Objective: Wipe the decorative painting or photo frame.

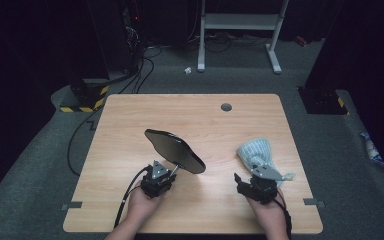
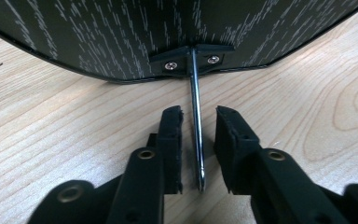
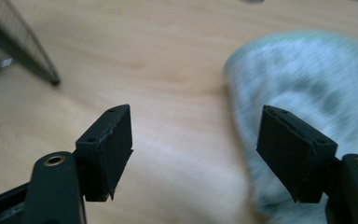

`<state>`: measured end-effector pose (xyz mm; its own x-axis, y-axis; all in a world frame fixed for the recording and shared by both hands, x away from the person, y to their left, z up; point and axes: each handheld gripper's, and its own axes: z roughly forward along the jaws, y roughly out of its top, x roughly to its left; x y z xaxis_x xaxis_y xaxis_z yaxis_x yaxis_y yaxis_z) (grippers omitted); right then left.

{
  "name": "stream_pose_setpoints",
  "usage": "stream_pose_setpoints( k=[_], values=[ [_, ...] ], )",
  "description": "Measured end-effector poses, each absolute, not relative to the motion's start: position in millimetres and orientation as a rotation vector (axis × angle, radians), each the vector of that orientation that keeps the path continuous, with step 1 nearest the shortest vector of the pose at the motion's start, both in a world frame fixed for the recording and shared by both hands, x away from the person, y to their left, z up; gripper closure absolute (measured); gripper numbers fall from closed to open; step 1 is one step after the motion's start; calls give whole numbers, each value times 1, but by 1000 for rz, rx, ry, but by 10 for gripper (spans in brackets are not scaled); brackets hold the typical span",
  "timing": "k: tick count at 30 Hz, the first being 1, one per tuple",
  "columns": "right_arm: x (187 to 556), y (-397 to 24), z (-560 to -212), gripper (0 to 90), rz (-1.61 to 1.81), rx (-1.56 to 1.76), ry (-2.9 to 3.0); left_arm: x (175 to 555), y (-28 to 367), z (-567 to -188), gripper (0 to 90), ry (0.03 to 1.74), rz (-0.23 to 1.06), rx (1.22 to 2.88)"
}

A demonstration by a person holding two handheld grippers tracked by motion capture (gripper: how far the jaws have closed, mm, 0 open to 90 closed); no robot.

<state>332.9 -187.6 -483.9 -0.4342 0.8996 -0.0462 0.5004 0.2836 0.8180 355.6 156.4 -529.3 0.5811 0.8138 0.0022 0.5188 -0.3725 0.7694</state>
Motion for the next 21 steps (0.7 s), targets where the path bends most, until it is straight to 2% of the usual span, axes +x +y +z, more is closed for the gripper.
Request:
stream_pose_setpoints(
  k=[5, 9, 18, 21],
  values=[
    [327, -183, -504, 272, 966, 1209, 2124, 354, 157, -529, 615, 1029, 483, 2070],
    [326, -186, -517, 276, 966, 1225, 2162, 350, 160, -529, 586, 1014, 478, 2083],
    [327, -184, -526, 282, 934, 1235, 2213, 343, 169, -529, 592, 985, 499, 2103],
    [327, -184, -526, 291, 928, 1246, 2219, 342, 170, -529, 628, 980, 513, 2105]
  ],
)
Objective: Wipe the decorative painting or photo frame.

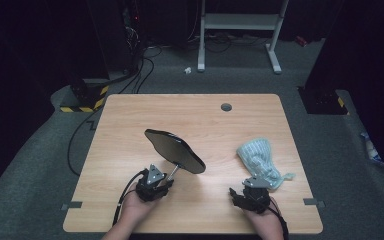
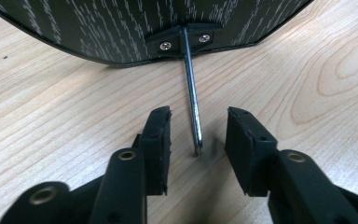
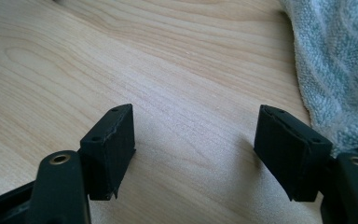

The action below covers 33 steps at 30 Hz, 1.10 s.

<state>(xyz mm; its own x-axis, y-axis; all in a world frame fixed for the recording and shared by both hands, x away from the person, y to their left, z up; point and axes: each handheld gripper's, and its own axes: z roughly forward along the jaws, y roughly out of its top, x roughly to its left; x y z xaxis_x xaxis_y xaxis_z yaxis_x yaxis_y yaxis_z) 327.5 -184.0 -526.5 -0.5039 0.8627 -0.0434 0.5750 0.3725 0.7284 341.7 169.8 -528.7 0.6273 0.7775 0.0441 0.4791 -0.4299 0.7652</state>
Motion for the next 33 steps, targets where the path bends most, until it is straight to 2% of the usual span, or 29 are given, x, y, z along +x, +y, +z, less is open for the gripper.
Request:
stream_pose_setpoints(
  k=[8, 33],
  values=[
    [329, -185, -527, 296, 938, 1269, 2225, 342, 175, -529, 652, 995, 522, 2102],
    [330, -185, -527, 300, 940, 1271, 2225, 351, 190, -529, 631, 1073, 529, 2063]
  ],
)
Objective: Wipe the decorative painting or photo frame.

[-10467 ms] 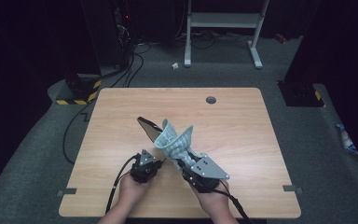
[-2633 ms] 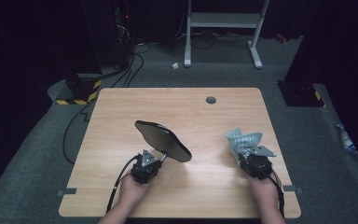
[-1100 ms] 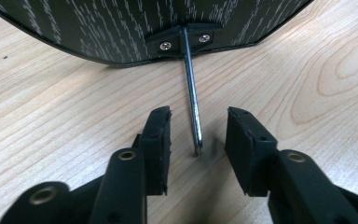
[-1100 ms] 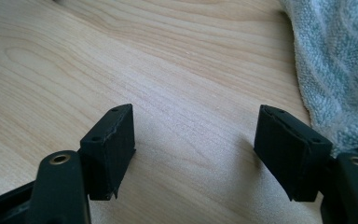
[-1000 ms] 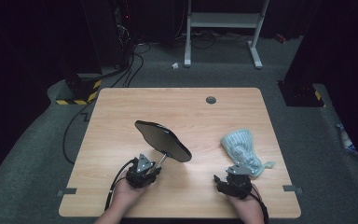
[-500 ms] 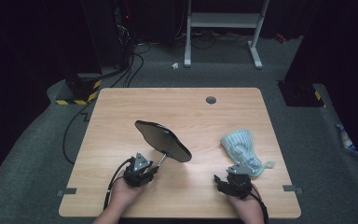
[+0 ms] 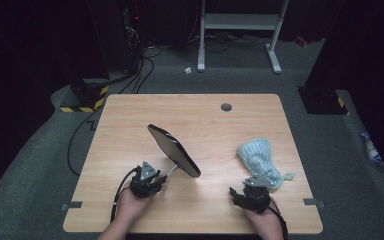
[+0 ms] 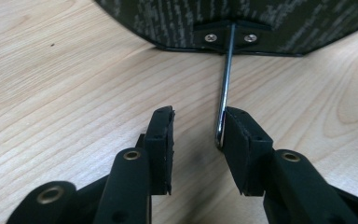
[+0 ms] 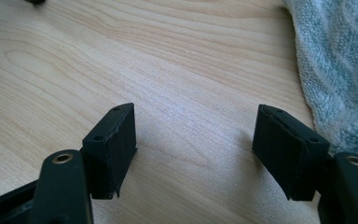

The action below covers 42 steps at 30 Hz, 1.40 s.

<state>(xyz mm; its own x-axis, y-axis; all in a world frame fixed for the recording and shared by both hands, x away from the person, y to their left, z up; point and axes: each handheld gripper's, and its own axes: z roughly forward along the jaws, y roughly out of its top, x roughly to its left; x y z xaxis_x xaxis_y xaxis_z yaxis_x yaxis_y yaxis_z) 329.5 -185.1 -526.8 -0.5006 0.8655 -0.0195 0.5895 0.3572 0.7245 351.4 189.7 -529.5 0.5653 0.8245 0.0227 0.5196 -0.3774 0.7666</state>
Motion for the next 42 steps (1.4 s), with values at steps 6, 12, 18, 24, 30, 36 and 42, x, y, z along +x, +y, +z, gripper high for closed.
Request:
stream_pose_setpoints(
  k=[6, 12, 18, 24, 30, 36, 42],
  values=[
    [330, -185, -527, 301, 939, 1275, 2223, 360, 191, -530, 620, 1122, 531, 2038],
    [330, -185, -527, 301, 938, 1276, 2221, 367, 192, -530, 622, 1162, 545, 2018],
    [330, -184, -527, 301, 938, 1278, 2220, 373, 191, -530, 637, 1192, 556, 2001],
    [330, -184, -527, 303, 938, 1280, 2218, 377, 192, -530, 643, 1202, 564, 1997],
    [330, -185, -527, 307, 937, 1284, 2214, 382, 192, -530, 640, 1214, 571, 1991],
    [328, -185, -527, 308, 933, 1300, 2203, 390, 191, -530, 632, 1254, 590, 1971],
    [327, -186, -527, 308, 934, 1308, 2197, 390, 196, -530, 618, 1274, 574, 1947]
  ],
)
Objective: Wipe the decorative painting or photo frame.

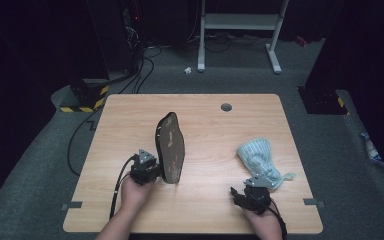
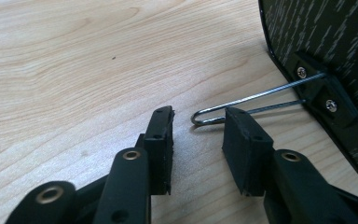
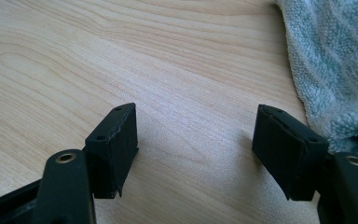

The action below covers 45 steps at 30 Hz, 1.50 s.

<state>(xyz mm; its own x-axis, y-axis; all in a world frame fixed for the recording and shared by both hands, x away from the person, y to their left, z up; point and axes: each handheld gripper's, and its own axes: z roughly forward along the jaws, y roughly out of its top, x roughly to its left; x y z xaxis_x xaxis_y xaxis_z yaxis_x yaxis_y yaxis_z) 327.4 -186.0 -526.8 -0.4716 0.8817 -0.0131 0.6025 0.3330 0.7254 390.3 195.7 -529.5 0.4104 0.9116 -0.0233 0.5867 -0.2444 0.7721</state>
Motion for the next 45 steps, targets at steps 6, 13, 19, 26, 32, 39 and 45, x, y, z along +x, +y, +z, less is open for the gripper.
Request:
stream_pose_setpoints(
  k=[6, 13, 19, 26, 32, 39, 45],
  values=[
    [327, -186, -527, 306, 927, 1311, 2192, 379, 206, -529, 539, 1256, 608, 1924],
    [330, -185, -527, 278, 918, 1315, 2189, 354, 218, -528, 486, 1230, 539, 1958],
    [341, -176, -527, 272, 919, 1317, 2194, 329, 218, -529, 462, 1186, 477, 1972],
    [352, -160, -527, 260, 923, 1311, 2202, 303, 205, -525, 368, 1114, 451, 1984],
    [356, -155, -527, 260, 925, 1307, 2205, 291, 188, -515, 349, 1058, 444, 1959],
    [353, -155, -527, 261, 925, 1302, 2208, 292, 170, -504, 349, 1045, 476, 1939],
    [343, -156, -527, 260, 931, 1283, 2225, 299, 163, -498, 351, 1041, 489, 1922]
  ],
)
